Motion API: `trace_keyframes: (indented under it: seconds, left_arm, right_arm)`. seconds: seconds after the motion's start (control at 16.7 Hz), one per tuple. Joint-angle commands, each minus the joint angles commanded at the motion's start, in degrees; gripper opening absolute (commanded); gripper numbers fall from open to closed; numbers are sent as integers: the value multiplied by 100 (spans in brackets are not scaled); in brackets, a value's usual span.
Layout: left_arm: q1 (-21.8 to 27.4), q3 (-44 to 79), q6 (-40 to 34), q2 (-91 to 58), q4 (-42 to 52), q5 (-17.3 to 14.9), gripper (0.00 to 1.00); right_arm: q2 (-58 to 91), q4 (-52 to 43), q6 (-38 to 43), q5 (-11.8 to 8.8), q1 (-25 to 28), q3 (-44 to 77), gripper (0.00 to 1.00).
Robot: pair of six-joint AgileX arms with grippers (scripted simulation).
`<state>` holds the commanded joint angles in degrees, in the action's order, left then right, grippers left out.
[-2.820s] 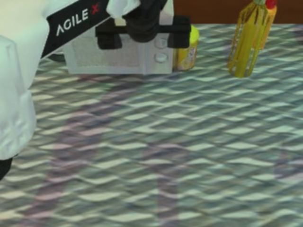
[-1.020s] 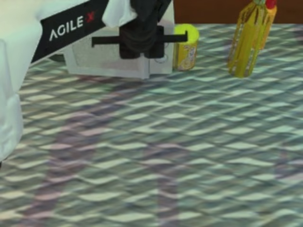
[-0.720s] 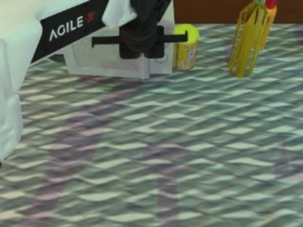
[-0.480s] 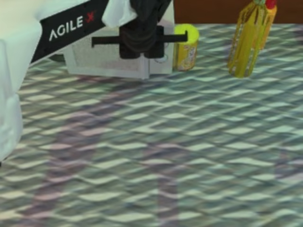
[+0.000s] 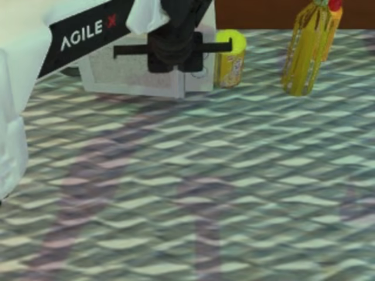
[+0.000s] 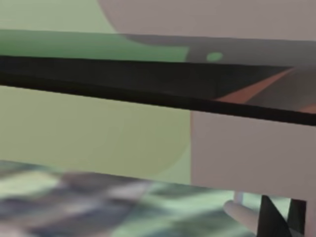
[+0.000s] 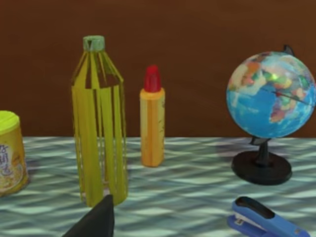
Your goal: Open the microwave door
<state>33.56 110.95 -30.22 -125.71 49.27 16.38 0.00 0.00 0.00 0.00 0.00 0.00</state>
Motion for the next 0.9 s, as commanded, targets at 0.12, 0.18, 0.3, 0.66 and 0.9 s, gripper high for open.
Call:
trace_keyframes:
  seconds: [0.12, 0.18, 0.3, 0.66, 0.9]
  left_arm:
    - [0, 0, 0, 0, 0, 0, 0]
    - [0, 0, 0, 0, 0, 0, 0]
    - [0, 0, 0, 0, 0, 0, 0]
    - [12, -232, 124, 129, -132, -84, 0]
    - [-37, -814, 501, 483, -416, -237, 0]
  right_arm:
    - [0, 0, 0, 0, 0, 0, 100]
    - [0, 0, 0, 0, 0, 0, 100]
    - [0, 0, 0, 0, 0, 0, 100]
    - [0, 0, 0, 0, 0, 0, 100]
    - [0, 0, 0, 0, 0, 0, 100]
